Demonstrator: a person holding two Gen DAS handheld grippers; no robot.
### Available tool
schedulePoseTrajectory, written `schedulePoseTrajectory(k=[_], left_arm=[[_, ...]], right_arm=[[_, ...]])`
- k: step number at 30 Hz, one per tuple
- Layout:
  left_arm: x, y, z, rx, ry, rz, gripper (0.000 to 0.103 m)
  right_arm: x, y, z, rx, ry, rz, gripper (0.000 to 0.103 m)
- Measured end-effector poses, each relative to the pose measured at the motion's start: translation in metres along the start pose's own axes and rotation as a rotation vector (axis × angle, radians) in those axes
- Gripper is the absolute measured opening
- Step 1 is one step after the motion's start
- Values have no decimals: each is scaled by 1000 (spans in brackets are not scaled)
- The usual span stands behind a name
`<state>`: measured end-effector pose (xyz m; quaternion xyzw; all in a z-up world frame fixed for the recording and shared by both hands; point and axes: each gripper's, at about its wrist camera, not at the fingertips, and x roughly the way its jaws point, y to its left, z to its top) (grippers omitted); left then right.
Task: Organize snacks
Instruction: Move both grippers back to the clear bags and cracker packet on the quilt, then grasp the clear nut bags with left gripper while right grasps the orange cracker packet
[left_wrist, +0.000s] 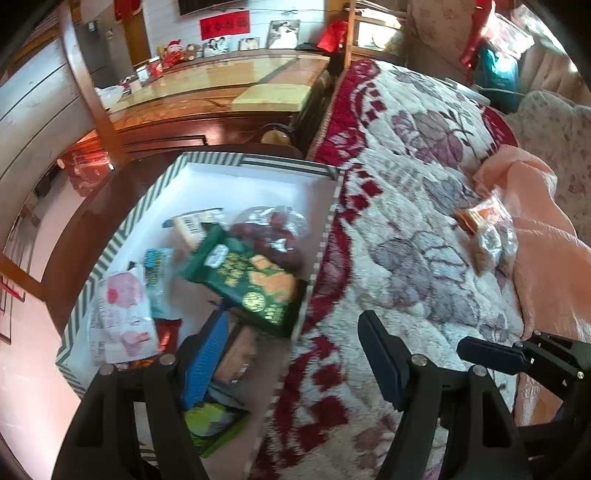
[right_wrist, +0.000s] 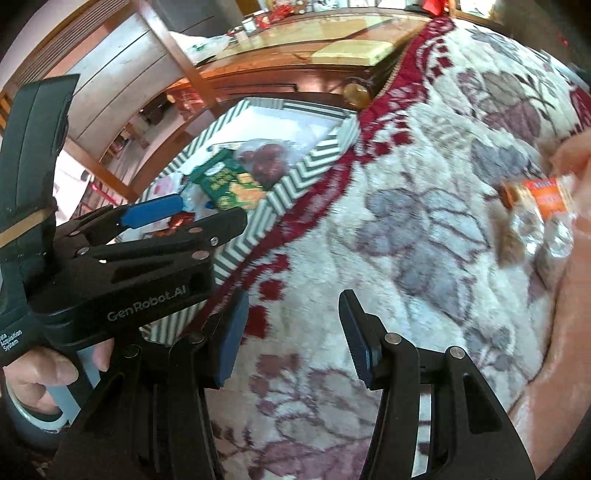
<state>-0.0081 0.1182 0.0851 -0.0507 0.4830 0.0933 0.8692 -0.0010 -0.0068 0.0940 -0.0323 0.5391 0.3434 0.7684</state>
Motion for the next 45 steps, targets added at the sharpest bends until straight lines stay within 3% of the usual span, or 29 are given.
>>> schedulePoseTrajectory(k=[23, 26, 42, 45], left_arm=[[38, -87, 23, 108, 87, -92, 76], [46, -102, 28, 115, 104, -119, 76], [96, -198, 65, 197, 165, -281, 76], [108, -212, 69, 190, 189, -307, 81]], right_arm=[[-34, -140, -35, 283, -41, -121, 51], [-38, -156, -40, 324, -50, -128, 55], [-49, -197, -48, 401, -64, -162, 55], [-51, -199, -50, 405, -66, -163, 55]])
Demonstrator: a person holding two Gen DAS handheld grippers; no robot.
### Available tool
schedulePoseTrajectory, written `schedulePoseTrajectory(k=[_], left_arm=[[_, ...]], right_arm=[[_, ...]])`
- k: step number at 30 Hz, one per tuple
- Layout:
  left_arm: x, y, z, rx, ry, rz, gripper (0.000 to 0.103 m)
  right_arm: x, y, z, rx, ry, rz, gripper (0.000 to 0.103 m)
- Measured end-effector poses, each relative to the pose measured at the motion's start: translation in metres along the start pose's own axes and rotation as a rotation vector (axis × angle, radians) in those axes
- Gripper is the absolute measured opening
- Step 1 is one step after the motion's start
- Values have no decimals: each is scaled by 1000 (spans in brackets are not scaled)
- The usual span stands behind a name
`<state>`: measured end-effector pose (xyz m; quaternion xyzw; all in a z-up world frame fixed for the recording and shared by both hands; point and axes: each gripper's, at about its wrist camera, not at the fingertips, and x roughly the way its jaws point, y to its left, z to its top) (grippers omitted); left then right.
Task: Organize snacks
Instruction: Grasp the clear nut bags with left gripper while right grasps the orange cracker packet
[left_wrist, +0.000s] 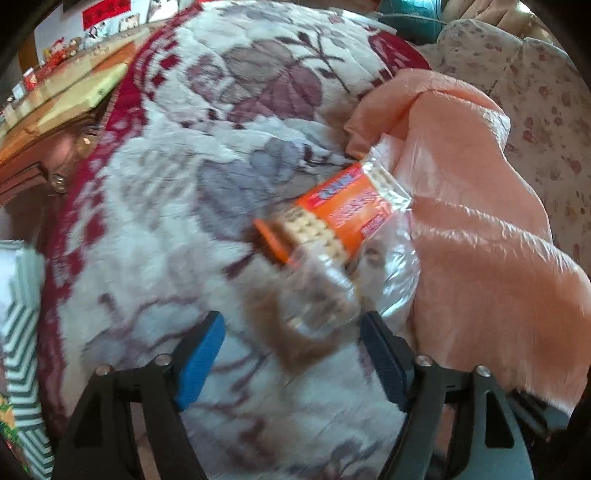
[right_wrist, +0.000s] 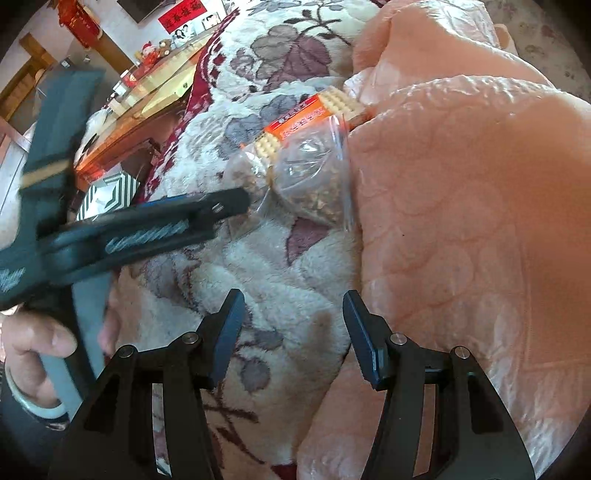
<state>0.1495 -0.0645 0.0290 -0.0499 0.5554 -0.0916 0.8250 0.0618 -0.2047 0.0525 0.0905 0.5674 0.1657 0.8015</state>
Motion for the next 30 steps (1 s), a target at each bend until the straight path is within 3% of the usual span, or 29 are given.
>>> schedulePoseTrajectory(k=[5, 6, 7, 9, 10, 19, 23, 24, 30], left_arm=[[17, -5, 7, -28, 1, -2, 79], [17, -6, 6, -19, -6, -2, 70], [17, -8, 6, -6, -9, -6, 51], [17, -11, 2, 29, -1, -28, 29], [17, -11, 1, 39, 6, -28, 27], [-21, 27, -28, 10, -6, -21, 24], [-36, 54, -43, -42, -13, -21, 24], [-40, 60, -48, -49, -18, -17, 24], [-55, 82, -63, -80, -44, 16, 24]], right_arm=[[2, -5, 1, 8, 6, 3, 55], [2, -5, 1, 6, 8, 2, 55], [2, -5, 1, 3, 10, -1, 55], [2, -4, 2, 2, 8, -3, 55], [2, -4, 2, 1, 5, -3, 55], [-8, -3, 21, 43, -60, 14, 55], [2, 7, 48, 46, -96, 23, 58], [7, 8, 55, 54, -92, 24, 62], [48, 12, 106, 119, -47, -4, 62]])
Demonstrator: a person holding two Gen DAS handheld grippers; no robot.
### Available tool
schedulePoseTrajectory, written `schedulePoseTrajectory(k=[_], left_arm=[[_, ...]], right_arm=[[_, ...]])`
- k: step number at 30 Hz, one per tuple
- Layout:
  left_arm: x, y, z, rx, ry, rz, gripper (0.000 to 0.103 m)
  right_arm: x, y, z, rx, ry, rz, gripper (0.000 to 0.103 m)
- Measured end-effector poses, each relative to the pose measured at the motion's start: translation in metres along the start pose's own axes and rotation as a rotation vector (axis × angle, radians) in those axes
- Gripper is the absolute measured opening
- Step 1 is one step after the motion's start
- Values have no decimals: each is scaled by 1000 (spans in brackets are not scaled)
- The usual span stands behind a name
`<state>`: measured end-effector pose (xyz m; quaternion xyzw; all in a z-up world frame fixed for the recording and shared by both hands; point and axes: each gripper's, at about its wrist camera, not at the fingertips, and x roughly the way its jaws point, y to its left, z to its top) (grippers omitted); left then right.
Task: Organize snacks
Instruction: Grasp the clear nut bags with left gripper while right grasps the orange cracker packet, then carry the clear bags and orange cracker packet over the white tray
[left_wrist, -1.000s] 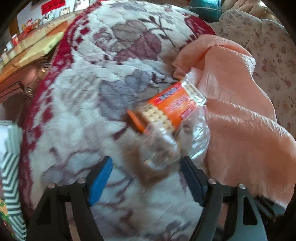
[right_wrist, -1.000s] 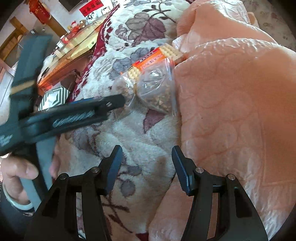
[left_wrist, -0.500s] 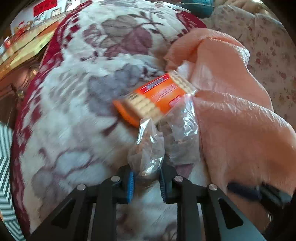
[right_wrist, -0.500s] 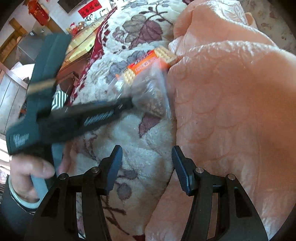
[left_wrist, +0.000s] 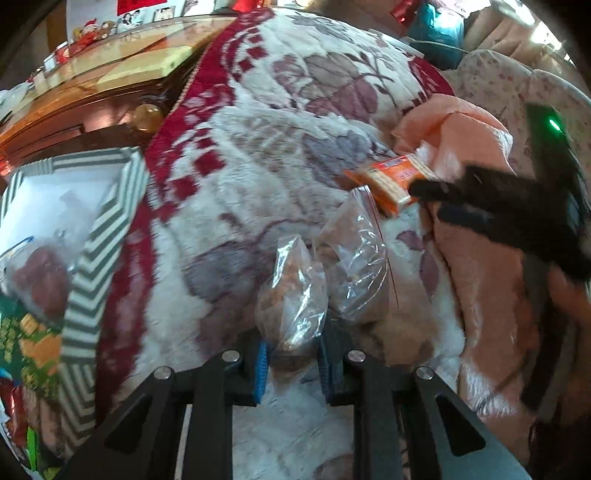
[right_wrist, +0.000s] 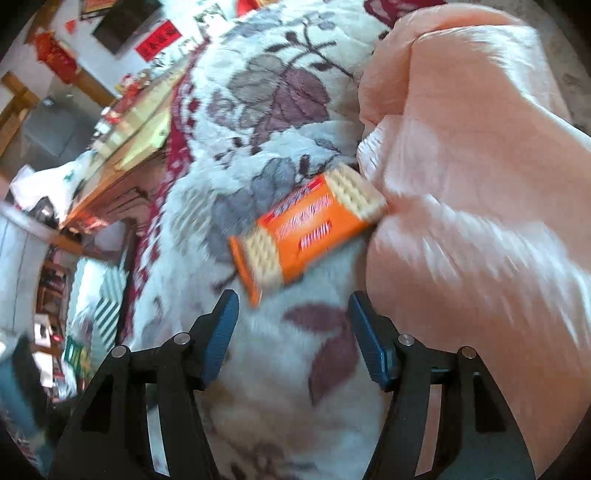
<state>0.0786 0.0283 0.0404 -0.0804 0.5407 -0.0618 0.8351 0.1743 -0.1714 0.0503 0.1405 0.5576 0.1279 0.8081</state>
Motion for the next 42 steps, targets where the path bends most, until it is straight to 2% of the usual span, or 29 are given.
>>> schedulePoseTrajectory(k=[6, 8, 10, 16, 19, 21, 24, 27, 31, 36, 39, 42], left_arm=[[1, 11, -6, -17, 7, -16, 24], [0, 11, -9, -16, 6, -19, 24], [0, 12, -9, -17, 7, -22, 24], [3, 12, -9, -15, 6, -21, 24], [4, 12, -9, -8, 3, -17, 25], [5, 14, -8, -16, 7, -23, 25], [6, 13, -6, -21, 9, -20, 25], [6, 13, -5, -22, 5, -22, 25], [1, 16, -7, -41, 4, -47, 24], [-10, 18, -17, -39, 2, -40, 24], [-16, 20, -23, -33, 6, -36, 24], [-15, 22, -27, -40, 17, -25, 24]], right_arm=[[37, 18, 36, -40, 47, -120, 63], [49, 27, 45, -80, 68, -162, 69], [54, 33, 53, -101, 65, -192, 71], [64, 34, 72, -47, 69, -240, 71], [73, 38, 73, -87, 77, -276, 71], [74, 38, 70, -129, 63, -264, 71], [74, 26, 64, -130, 81, -210, 64], [65, 19, 53, -165, 83, -177, 57], [38, 7, 25, -170, 75, -95, 53], [19, 8, -21, -212, 105, -51, 53], [17, 11, -55, -246, 155, -47, 53], [12, 8, -70, -232, 114, -67, 55]])
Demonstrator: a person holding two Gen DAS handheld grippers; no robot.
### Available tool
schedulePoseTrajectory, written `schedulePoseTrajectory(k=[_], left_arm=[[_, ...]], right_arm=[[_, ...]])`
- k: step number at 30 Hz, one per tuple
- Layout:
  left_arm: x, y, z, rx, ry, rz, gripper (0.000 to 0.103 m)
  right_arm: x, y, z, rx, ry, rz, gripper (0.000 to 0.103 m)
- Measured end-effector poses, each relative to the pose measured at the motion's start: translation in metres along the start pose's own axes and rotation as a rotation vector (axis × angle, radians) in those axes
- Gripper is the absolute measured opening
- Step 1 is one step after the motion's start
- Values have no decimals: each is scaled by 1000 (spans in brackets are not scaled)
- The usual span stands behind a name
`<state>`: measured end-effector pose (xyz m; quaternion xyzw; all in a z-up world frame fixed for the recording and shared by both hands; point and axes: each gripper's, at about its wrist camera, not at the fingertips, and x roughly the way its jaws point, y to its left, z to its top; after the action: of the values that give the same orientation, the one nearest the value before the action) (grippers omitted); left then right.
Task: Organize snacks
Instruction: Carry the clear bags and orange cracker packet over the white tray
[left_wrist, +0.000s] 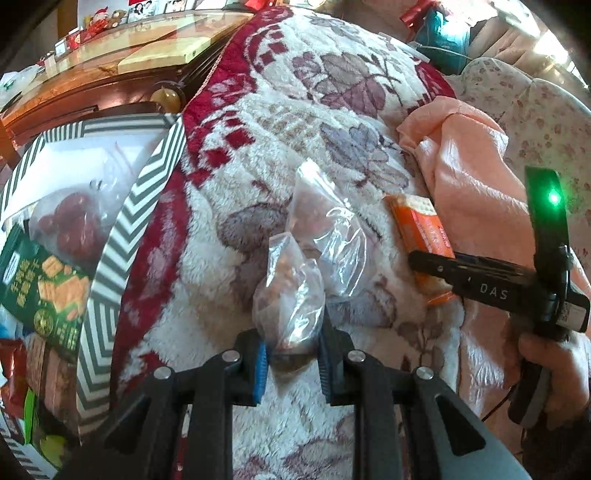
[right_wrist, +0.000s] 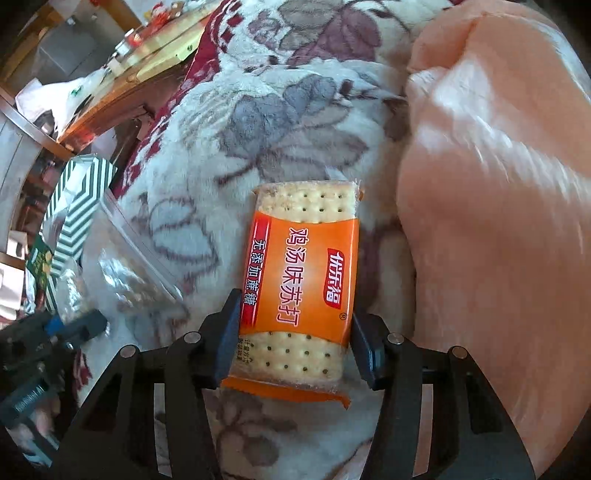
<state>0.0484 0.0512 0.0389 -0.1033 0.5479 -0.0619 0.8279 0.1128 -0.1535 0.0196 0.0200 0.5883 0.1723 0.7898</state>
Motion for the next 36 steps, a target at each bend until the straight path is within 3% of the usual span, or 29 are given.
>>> schedulePoseTrajectory(k=[3, 7, 9, 10, 13, 14, 16, 19, 27, 36], left_arm=[[4, 1, 0, -11, 12, -6, 24], [9, 4, 7, -56, 0, -2, 30], [15, 4, 12, -68, 10, -5, 35], [18, 4, 14, -84, 15, -13, 40], [22, 1, 17, -106, 14, -36, 48], [21, 0, 17, -102, 11, -29, 48], [15, -3, 15, -70, -14, -3, 25], [2, 3, 13, -75, -27, -43, 23], [-39, 14, 1, -70, -101, -60, 22], [-79, 32, -17, -78, -168, -16, 22]], right_arm=[[1, 3, 1, 7, 1, -26, 64], [8, 11, 18, -46, -12, -100, 65], [10, 6, 19, -24, -7, -68, 62], [10, 4, 19, -14, -14, -56, 56], [5, -2, 13, -1, -20, -20, 54], [4, -2, 12, 4, -20, -10, 54], [-2, -4, 4, 12, -23, 7, 54], [-11, -6, -5, 26, -33, 43, 54], [-29, 8, -25, 39, -66, 136, 54], [-46, 50, -33, -19, -86, 205, 54]])
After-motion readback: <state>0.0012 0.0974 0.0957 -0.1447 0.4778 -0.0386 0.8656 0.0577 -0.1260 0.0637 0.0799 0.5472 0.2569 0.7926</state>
